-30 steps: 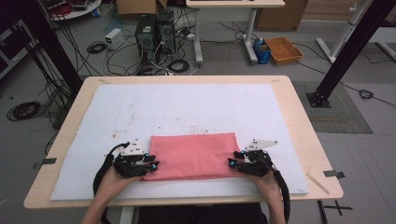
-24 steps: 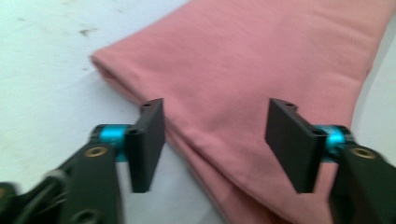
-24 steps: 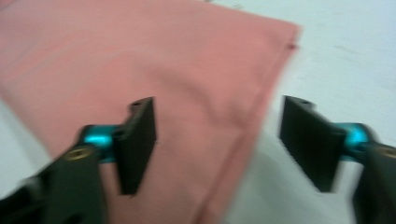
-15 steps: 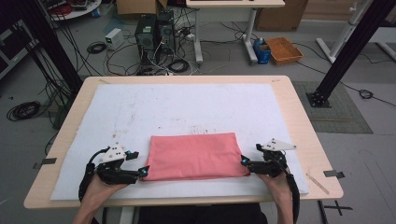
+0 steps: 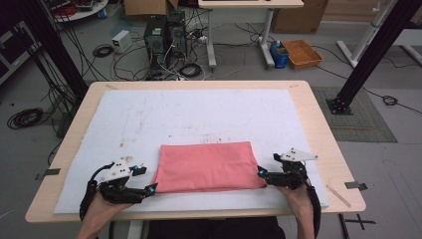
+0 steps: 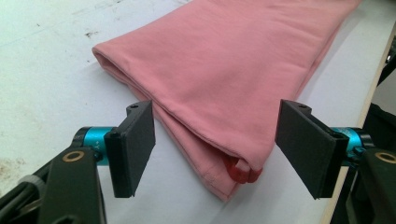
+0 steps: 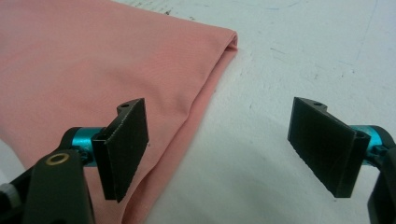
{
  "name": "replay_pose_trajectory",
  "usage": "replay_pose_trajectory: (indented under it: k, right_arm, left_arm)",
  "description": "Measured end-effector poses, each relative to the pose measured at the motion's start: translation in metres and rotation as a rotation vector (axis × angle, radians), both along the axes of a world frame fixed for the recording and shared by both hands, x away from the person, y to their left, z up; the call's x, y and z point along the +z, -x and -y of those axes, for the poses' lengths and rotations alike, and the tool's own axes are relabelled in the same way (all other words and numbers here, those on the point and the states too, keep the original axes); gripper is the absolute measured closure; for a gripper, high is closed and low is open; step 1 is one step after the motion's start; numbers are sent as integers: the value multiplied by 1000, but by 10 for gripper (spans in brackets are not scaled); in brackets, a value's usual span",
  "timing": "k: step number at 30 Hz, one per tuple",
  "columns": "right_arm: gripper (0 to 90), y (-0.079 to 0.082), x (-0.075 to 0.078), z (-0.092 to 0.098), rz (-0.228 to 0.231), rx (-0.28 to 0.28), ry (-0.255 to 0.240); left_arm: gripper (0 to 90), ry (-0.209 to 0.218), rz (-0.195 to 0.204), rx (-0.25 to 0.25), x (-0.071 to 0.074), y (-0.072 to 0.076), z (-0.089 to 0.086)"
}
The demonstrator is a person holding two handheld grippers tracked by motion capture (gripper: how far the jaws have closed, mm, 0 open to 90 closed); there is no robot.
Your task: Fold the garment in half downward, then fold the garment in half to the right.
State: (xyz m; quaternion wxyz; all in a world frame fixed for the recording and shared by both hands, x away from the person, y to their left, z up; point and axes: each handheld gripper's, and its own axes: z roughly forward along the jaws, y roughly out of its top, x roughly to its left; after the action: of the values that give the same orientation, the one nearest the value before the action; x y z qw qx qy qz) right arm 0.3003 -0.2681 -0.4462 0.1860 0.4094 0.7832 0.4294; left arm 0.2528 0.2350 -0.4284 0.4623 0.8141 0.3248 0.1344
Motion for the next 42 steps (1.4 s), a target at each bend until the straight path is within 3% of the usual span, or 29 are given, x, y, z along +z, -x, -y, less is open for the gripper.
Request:
replay_pose_trajectory:
  k: [13, 20, 25, 29, 35, 42]
  right_arm:
    - [202, 0, -1, -3, -2, 11, 8]
    - [202, 1, 0, -5, 0, 17, 6]
    - [202, 3, 1, -6, 5, 27, 10]
    - [202, 5, 1, -7, 9, 33, 18]
    - [203, 7, 3, -10, 13, 29, 17]
    - [203, 8, 7, -16, 25, 48, 22]
  left_arm:
    - [287, -2, -17, -2, -3, 0, 3]
    - [287, -40, -53, -17, -8, 2, 8]
    - [288, -45, -52, 21, -11, 5, 14]
    - [295, -80, -69, 49, -17, 4, 18]
    - [371, -65, -102, 62, -22, 3, 17]
    - [400, -33, -104, 69, -23, 5, 17]
